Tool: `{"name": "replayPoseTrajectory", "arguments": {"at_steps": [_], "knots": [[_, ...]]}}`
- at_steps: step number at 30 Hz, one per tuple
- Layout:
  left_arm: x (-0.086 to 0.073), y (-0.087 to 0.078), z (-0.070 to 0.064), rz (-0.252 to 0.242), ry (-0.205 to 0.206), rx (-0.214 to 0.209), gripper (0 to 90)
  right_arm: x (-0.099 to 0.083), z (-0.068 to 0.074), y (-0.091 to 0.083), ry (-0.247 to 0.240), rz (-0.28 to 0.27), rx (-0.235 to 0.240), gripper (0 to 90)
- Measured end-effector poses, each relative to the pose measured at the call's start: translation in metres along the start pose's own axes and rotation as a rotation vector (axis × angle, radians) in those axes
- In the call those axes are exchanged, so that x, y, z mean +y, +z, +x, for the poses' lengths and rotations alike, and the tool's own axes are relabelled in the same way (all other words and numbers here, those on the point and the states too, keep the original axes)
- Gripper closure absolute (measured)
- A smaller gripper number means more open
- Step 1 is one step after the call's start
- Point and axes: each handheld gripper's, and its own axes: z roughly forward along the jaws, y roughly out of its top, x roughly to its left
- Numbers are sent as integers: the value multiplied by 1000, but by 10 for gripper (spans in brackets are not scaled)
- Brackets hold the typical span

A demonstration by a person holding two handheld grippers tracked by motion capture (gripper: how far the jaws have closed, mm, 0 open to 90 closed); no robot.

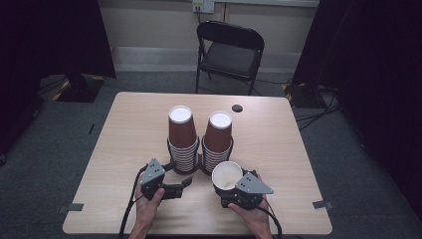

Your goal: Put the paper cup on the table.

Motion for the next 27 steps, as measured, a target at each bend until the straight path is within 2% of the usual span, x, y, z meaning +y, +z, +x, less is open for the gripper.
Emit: {"name": "replayPoseTrajectory", "arguments": {"at_steps": [3, 8, 11, 14, 17, 22, 23, 25, 27], "knots": [[-6, -2, 2, -31, -11, 33, 191, 1, -6, -1, 15, -1, -9, 109], [-17, -6, 0, -76, 7, 78, 189, 2, -23, -1, 72, -20, -29, 109], [-22, -8, -2, -85, 26, 123, 181, 3, -32, -1, 98, -26, -50, 109], [-28, -10, -4, -89, 18, 166, 160, 3, -40, -1, 117, -31, -67, 109], [-34, -11, -4, -86, 16, 182, 157, 3, -47, -1, 145, -42, -71, 109], [-37, -10, -6, -105, 7, 201, 155, 3, -58, 3, 176, -49, -107, 110], [-38, -10, -7, -105, 16, 205, 155, 3, -60, 4, 185, -51, -107, 109], [-40, -9, -10, -103, 32, 243, 155, 4, -65, 6, 187, -61, -114, 111], [-41, -10, -11, -103, 29, 234, 155, 4, -70, 8, 190, -59, -125, 112]]}}
